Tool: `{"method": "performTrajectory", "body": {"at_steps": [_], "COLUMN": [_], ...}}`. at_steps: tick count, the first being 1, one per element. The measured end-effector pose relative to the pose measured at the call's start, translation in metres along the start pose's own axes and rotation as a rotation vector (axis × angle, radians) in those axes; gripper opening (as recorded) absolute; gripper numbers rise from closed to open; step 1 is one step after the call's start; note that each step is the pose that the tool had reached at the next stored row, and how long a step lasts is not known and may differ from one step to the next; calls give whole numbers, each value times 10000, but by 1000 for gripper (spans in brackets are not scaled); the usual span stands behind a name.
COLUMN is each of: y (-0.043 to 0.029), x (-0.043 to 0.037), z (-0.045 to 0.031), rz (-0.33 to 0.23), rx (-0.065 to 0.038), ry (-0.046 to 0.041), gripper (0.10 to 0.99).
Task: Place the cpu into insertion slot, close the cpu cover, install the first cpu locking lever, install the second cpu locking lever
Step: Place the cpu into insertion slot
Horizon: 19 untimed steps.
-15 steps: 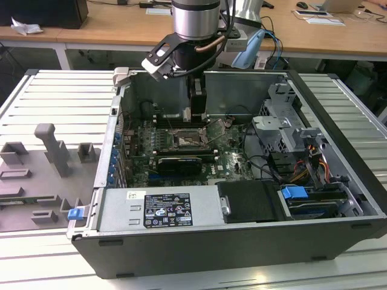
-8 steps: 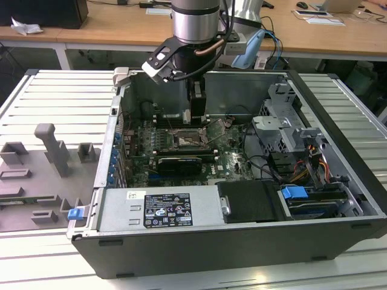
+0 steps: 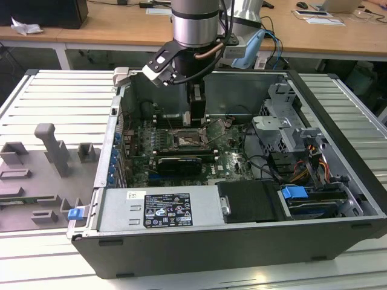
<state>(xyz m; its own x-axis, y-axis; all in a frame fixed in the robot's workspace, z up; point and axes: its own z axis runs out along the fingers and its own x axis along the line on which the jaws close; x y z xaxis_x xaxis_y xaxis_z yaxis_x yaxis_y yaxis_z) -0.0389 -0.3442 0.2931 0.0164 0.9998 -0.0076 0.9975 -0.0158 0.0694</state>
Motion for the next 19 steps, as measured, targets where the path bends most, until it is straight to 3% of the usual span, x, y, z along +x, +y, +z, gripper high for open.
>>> {"method": "performTrajectory", "body": {"at_steps": [19], "y": [-6], "x": [2], "z": [93], "rz": [0], "rx": [2], "ry": [-1], "gripper": [541]}}
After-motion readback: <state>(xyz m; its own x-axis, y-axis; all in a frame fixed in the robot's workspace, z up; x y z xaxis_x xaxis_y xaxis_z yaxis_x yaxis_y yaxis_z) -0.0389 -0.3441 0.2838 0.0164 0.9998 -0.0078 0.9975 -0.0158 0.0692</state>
